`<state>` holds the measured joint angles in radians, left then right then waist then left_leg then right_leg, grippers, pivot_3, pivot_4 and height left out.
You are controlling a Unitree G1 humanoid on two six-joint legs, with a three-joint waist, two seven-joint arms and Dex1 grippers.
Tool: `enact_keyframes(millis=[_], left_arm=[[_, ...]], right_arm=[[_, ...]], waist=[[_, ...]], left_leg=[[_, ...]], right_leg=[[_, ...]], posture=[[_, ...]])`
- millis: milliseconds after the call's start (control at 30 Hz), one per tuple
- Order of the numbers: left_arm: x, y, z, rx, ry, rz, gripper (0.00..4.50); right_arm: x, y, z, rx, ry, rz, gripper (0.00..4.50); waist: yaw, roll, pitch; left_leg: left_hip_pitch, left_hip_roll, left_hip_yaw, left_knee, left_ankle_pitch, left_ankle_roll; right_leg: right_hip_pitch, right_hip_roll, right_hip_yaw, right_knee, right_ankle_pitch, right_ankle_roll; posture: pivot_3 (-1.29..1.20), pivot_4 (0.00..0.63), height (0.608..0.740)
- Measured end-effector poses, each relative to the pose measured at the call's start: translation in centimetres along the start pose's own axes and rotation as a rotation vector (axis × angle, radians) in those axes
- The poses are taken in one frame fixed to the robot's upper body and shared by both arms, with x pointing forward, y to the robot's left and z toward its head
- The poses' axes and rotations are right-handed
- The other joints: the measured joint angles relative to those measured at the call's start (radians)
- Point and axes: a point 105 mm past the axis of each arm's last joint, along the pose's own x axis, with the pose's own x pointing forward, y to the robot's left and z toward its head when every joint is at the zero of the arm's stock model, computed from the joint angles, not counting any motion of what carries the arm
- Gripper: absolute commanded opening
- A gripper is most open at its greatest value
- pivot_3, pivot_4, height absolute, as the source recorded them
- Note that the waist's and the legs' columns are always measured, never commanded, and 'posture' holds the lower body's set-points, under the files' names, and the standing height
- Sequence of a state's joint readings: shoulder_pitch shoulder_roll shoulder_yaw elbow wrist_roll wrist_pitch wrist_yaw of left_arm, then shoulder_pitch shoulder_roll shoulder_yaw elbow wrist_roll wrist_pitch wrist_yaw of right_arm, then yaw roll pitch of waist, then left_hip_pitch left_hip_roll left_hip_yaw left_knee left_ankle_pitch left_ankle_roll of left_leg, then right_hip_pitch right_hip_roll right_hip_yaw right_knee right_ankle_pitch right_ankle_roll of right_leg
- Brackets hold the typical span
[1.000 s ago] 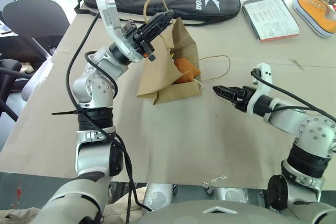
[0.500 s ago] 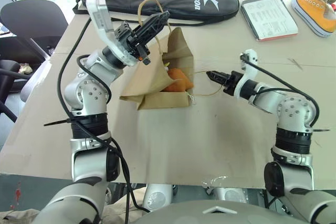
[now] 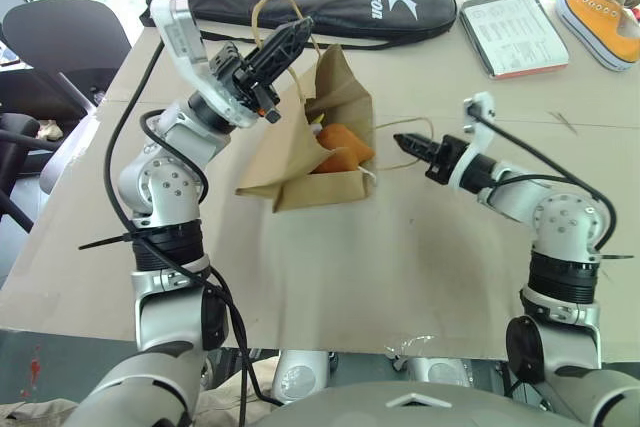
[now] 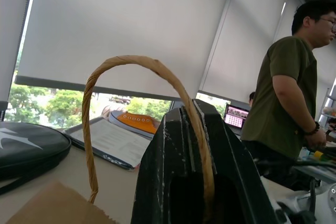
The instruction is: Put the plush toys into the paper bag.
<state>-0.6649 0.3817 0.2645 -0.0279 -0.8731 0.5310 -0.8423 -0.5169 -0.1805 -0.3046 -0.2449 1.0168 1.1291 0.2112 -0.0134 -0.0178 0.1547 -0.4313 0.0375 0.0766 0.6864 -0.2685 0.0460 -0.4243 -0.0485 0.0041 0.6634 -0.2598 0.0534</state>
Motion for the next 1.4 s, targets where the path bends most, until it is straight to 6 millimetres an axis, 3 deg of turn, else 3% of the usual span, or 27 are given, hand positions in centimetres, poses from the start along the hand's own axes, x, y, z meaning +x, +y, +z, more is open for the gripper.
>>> enact_keyframes(millis=[167, 400, 533, 667, 733, 800, 933, 1167, 1300, 1400], left_arm=[[1.3, -0.2, 0.9, -0.007, -0.043, -0.029, 0.0], [3.2, 0.7, 0.6, -0.034, -0.073, -0.054, 0.0], [4.3, 1.3, 0.3, -0.011, -0.058, -0.072, 0.0], [4.3, 2.3, -2.8, 0.019, 0.056, -0.045, 0.0], [3.7, 2.6, -5.1, 0.03, 0.131, -0.028, 0.0], [3.1, 2.8, -6.9, 0.025, 0.186, -0.016, 0.0], [2.9, 2.9, -7.5, 0.049, 0.212, -0.022, 0.0], [1.6, 4.1, -6.4, 0.071, 0.205, 0.018, 0.0], [1.6, 4.1, -6.4, 0.068, 0.209, 0.007, 0.0], [1.6, 4.1, -6.3, 0.069, 0.21, 0.005, 0.0]], right_arm=[[-1.5, 5.1, 5.3, -0.096, -0.151, 0.178, 0.07], [-3.0, 9.0, 9.5, -0.196, -0.236, 0.236, 0.07], [-3.3, 10.5, 11.0, -0.269, -0.247, 0.224, 0.07], [-3.0, 8.4, 8.9, -0.348, -0.14, 0.087, 0.07], [-2.6, 6.2, 6.4, -0.379, -0.026, 0.0, 0.92], [-2.5, 5.3, 5.2, -0.438, 0.045, -0.048, 1.78], [-3.0, 5.6, 5.2, -0.555, 0.071, -0.064, 3.74], [-6.3, 6.1, 6.0, -0.629, 0.115, -0.073, 3.74], [-9.7, 5.3, 6.1, -0.62, 0.175, -0.138, 3.74], [-11.5, 4.8, 6.5, -0.634, 0.191, -0.194, 2.8]], waist=[[0.0, 0.0, 0.0], [0.0, 0.0, 0.0], [0.0, 0.0, 0.0], [0.001, 0.0, 0.0], [0.001, 0.0, 0.0], [0.0, 0.0, 0.0], [0.002, 0.0, 0.0], [0.006, -0.001, 0.0], [0.019, -0.001, 0.0], [0.024, -0.001, 0.0]], left_leg=[[0.0, 0.0, 0.0, 0.0, 0.0, 0.0], [0.0, 0.0, 0.0, 0.001, 0.0, 0.0], [0.0, 0.0, 0.0, 0.0, 0.0, 0.0], [0.0, 0.0, -0.001, 0.0, 0.0, 0.0], [0.0, 0.0, 0.0, 0.0, 0.0, 0.0], [-0.001, 0.0, 0.0, 0.001, 0.0, 0.0], [-0.001, 0.0, -0.001, 0.0, 0.0, 0.0], [0.0, 0.0, -0.001, 0.001, 0.0, 0.001], [0.0, 0.0, -0.003, 0.001, -0.001, 0.001], [0.001, 0.0, -0.003, 0.002, -0.001, 0.001]], right_leg=[[0.001, 0.0, -0.001, 0.0, 0.0, 0.0], [0.001, 0.0, -0.001, 0.0, 0.0, 0.0], [0.001, 0.0, -0.001, -0.001, 0.0, 0.0], [0.002, 0.0, -0.001, -0.001, 0.0, 0.0], [0.001, 0.0, 0.0, -0.001, 0.0, 0.0], [0.0, 0.0, 0.0, -0.001, 0.0, 0.0], [0.0, 0.0, -0.001, -0.001, 0.0, 0.0], [0.002, -0.001, -0.001, -0.002, 0.0, 0.0], [0.004, -0.002, -0.003, -0.003, 0.0, 0.0], [0.005, -0.001, -0.004, -0.003, 0.0, 0.0]], posture=[[0.0, 0.15, 0.74], [0.0, 0.15, 0.74], [0.0, 0.15, 0.74], [0.0, 0.15, 0.74], [0.0, 0.15, 0.74], [0.0, 0.15, 0.74], [0.0, 0.15, 0.74], [0.0, 0.15, 0.74], [0.0, 0.15, 0.74], [0.0, 0.15, 0.74]])
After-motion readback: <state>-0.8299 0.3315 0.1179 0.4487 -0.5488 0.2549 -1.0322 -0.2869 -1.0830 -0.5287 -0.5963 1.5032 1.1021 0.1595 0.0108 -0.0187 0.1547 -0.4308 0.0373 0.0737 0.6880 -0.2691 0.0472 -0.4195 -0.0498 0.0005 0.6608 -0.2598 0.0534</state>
